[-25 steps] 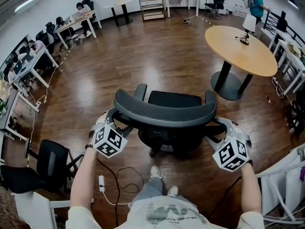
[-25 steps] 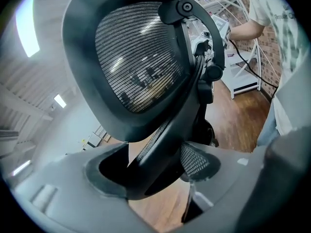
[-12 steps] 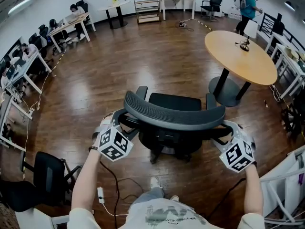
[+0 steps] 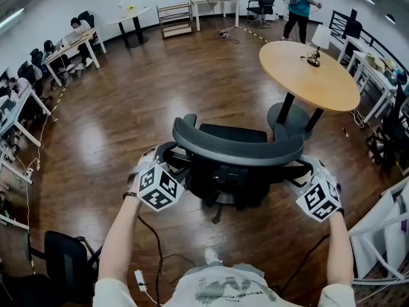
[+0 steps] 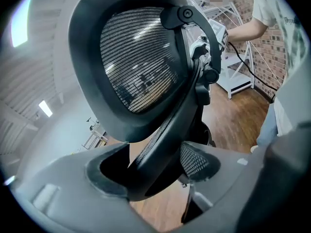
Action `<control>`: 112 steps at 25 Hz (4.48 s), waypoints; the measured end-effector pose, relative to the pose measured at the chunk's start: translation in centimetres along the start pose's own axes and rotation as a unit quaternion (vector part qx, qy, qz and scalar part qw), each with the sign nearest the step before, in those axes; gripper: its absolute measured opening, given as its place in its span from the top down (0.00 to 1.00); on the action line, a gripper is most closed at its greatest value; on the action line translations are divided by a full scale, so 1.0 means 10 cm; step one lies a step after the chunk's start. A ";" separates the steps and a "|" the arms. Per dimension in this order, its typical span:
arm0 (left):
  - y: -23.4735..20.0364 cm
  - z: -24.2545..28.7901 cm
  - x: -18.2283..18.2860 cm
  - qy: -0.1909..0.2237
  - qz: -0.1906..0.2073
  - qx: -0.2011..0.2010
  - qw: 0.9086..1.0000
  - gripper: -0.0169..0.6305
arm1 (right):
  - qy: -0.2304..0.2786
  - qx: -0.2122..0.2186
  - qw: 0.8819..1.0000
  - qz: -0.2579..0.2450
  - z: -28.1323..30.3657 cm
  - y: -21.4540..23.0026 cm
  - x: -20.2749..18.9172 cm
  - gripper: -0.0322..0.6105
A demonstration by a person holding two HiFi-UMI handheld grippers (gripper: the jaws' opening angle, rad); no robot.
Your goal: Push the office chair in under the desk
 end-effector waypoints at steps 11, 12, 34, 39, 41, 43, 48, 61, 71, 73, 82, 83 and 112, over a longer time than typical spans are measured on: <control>-0.49 0.56 -0.01 0.018 0.022 -0.026 0.999 0.44 | -0.008 -0.033 0.999 0.031 0.35 0.35 0.06 0.55; -0.54 0.62 0.01 0.020 0.024 -0.027 0.999 0.44 | -0.008 -0.036 0.999 0.034 0.38 0.40 0.06 0.54; -1.94 2.10 0.04 0.044 0.068 -0.084 0.993 0.45 | -0.033 -0.110 0.991 0.073 1.40 1.55 0.34 0.53; -2.27 2.42 0.04 0.052 0.078 -0.091 0.991 0.45 | -0.031 -0.125 0.988 0.083 1.63 1.78 0.42 0.53; -2.39 2.53 0.03 0.056 0.083 -0.091 0.991 0.45 | -0.040 -0.127 0.987 0.086 1.72 1.87 0.46 0.53; -2.50 2.65 0.02 0.062 0.089 -0.092 0.990 0.45 | -0.043 -0.125 0.987 0.095 1.83 1.94 0.48 0.53; -2.79 2.87 -0.03 0.070 0.100 -0.101 0.987 0.45 | -0.046 -0.136 0.984 0.106 2.04 2.08 0.62 0.53; -3.54 3.64 -0.15 0.122 0.153 -0.141 0.970 0.45 | -0.100 -0.185 0.966 0.152 2.62 2.37 0.92 0.54; -4.05 4.19 -0.14 0.151 0.187 -0.175 0.955 0.45 | -0.129 -0.220 0.947 0.194 3.02 2.63 1.11 0.53; -4.12 4.28 -0.14 0.156 0.193 -0.180 0.952 0.45 | -0.135 -0.228 0.943 0.202 3.09 2.66 1.14 0.53; -4.37 4.58 -0.14 0.167 0.216 -0.193 0.942 0.45 | -0.140 -0.252 0.934 0.213 3.30 2.76 1.26 0.53; -4.40 4.61 -0.14 0.170 0.218 -0.194 0.941 0.45 | -0.140 -0.253 0.933 0.214 3.32 2.77 1.28 0.53; -5.20 6.10 0.50 0.197 0.279 -0.236 0.910 0.45 | -0.173 -0.327 0.893 0.257 4.01 3.79 1.22 0.52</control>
Point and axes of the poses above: the fingertips, and each gripper's own axes: z forward along the fingers, y to its right, x out of its top, the point moved 1 cm from there along -z, backward along the fingers, and after that the axes turned 8 degrees about z, right-handed, at the moved point
